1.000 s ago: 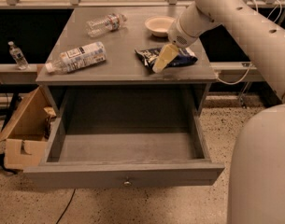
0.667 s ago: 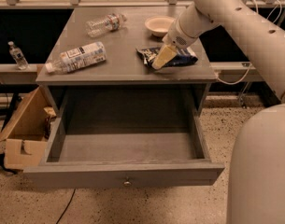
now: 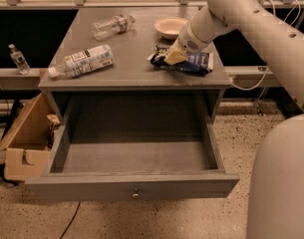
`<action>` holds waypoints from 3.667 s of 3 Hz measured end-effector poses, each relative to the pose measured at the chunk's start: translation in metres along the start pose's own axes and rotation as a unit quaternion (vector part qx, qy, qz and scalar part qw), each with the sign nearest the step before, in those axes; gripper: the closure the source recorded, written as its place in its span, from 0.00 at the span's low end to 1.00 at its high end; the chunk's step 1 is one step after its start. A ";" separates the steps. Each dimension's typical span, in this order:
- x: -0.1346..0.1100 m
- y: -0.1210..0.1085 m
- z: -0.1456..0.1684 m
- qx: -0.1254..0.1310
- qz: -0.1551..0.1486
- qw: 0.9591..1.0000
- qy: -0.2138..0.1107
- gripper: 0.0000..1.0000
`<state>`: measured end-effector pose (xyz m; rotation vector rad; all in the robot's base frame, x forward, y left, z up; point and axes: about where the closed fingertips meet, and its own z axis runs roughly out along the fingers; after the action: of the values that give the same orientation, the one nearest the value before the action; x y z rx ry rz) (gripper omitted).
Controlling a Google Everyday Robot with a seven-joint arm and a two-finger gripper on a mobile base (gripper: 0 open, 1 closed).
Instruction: Place blue chip bag into top drawer
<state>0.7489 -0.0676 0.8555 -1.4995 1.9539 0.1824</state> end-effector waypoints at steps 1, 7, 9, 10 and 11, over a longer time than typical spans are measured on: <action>-0.004 0.005 -0.005 -0.001 -0.002 1.000 -0.010 1.00; -0.036 0.082 -0.110 -0.003 -0.065 0.984 -0.166 1.00; -0.014 0.187 -0.089 -0.055 -0.082 0.983 -0.156 1.00; 0.007 0.218 -0.065 -0.074 -0.073 0.986 -0.129 1.00; 0.025 0.237 -0.039 -0.079 -0.060 0.988 -0.119 1.00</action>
Offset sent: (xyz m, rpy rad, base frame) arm -0.0455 -0.0095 0.0852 0.1277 -0.1784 0.0604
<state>0.5157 -0.0274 0.8068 -1.6104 1.6868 0.4518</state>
